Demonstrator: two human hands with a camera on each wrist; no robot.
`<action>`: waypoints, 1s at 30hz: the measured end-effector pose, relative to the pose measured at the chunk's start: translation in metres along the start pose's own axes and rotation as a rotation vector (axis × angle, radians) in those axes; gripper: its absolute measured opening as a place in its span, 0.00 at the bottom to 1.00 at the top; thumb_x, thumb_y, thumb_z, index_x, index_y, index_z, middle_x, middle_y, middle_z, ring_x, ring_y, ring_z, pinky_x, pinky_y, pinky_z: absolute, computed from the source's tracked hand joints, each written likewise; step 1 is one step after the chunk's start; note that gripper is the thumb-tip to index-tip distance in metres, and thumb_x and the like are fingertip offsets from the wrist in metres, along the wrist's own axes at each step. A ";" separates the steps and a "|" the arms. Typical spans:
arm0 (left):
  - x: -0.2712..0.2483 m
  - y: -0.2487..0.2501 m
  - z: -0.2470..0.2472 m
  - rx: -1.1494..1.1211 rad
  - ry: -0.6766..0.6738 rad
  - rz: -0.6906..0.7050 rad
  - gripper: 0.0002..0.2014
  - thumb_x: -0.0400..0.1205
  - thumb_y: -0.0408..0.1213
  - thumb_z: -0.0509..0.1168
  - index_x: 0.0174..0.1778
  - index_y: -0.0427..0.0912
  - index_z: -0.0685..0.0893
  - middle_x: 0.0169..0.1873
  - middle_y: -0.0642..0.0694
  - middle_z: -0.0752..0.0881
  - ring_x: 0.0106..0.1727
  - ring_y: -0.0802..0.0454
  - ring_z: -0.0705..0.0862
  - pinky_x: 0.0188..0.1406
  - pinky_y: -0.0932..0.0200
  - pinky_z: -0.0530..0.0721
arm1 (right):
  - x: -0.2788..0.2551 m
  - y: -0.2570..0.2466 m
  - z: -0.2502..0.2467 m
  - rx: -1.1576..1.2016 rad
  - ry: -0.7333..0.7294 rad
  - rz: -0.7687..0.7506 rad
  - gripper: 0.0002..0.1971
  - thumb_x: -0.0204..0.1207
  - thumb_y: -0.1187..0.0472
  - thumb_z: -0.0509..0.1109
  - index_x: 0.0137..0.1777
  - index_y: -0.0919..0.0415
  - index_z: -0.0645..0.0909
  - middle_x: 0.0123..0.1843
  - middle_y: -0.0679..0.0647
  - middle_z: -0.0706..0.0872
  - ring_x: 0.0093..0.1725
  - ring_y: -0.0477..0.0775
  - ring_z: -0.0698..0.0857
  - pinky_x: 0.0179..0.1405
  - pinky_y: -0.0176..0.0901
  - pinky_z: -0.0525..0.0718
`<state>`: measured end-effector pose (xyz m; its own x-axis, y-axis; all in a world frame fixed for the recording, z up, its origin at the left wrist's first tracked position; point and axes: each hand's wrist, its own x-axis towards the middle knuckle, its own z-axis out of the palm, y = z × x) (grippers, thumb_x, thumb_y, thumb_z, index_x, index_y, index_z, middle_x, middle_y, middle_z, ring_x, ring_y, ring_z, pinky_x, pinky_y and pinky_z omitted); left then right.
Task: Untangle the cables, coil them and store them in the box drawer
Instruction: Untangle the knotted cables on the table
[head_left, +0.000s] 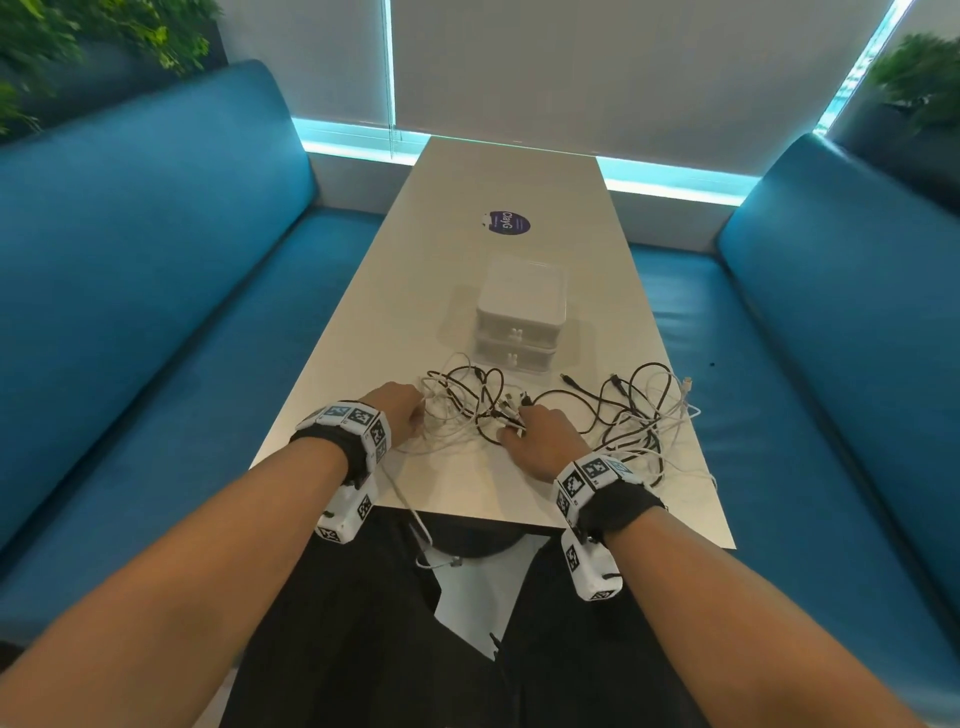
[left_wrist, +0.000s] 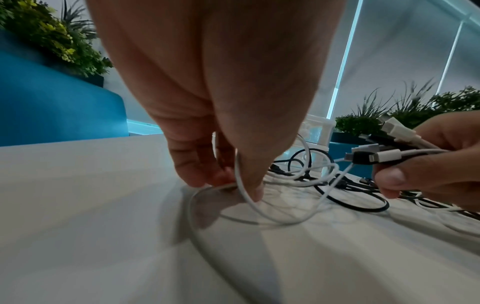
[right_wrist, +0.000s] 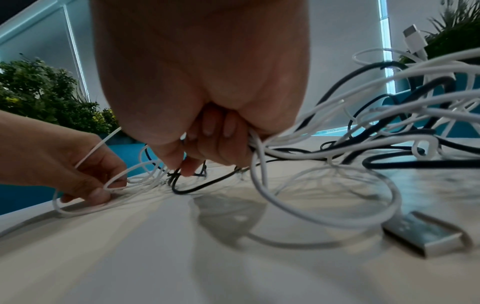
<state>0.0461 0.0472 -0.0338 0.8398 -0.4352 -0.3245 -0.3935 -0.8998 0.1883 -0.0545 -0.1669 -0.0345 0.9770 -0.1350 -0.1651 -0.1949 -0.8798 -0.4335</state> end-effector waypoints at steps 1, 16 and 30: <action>-0.001 -0.001 0.000 -0.027 0.010 -0.010 0.11 0.86 0.36 0.58 0.56 0.36 0.83 0.54 0.37 0.87 0.54 0.39 0.86 0.52 0.50 0.83 | 0.000 -0.001 -0.001 0.011 0.013 -0.009 0.19 0.81 0.45 0.63 0.57 0.60 0.82 0.53 0.59 0.86 0.52 0.61 0.84 0.46 0.46 0.78; -0.005 0.028 -0.036 -0.385 0.041 -0.028 0.19 0.87 0.45 0.55 0.51 0.36 0.87 0.44 0.41 0.86 0.41 0.43 0.82 0.38 0.57 0.74 | -0.001 -0.006 -0.014 0.230 0.235 -0.061 0.13 0.78 0.51 0.61 0.34 0.55 0.73 0.29 0.51 0.80 0.32 0.50 0.79 0.29 0.43 0.68; -0.003 0.031 -0.028 -0.064 0.098 0.147 0.12 0.84 0.41 0.61 0.56 0.46 0.90 0.55 0.44 0.90 0.52 0.43 0.87 0.53 0.51 0.85 | 0.002 -0.020 -0.026 0.291 0.367 -0.226 0.13 0.85 0.48 0.64 0.39 0.50 0.75 0.30 0.45 0.78 0.28 0.42 0.75 0.27 0.30 0.66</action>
<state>0.0422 0.0214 -0.0009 0.8088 -0.5538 -0.1977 -0.4925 -0.8217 0.2869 -0.0467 -0.1612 -0.0035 0.9533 -0.1536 0.2599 0.0591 -0.7493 -0.6596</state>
